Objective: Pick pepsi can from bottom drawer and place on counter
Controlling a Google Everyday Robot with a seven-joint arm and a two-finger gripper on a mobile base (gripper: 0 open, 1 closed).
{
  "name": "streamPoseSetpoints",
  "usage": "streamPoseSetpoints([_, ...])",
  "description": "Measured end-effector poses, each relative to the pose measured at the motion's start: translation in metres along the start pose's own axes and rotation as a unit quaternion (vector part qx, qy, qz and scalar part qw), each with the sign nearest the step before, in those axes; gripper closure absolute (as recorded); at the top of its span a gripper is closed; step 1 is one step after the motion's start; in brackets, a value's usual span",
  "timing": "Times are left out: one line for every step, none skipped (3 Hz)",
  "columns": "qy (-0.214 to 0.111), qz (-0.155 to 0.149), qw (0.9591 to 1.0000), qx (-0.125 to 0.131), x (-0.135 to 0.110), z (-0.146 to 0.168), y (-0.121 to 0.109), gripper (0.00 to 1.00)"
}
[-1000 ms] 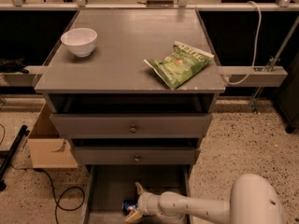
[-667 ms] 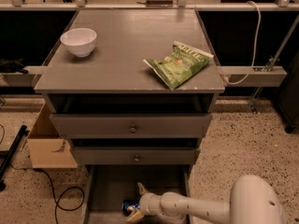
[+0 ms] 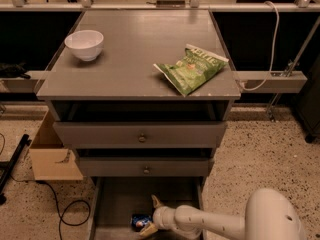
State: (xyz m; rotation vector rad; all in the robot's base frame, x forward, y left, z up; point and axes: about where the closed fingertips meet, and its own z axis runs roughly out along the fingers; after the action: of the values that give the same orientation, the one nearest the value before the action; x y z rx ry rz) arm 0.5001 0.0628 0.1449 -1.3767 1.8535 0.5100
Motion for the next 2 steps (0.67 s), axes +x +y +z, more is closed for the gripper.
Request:
streamPoseSetpoints([0.011,0.007,0.9999,-0.007,0.0119,0.0035,0.0023,0.00])
streamPoseSetpoints([0.017,0.010,0.9997,-0.012,0.0183,0.0062,0.0059,0.00])
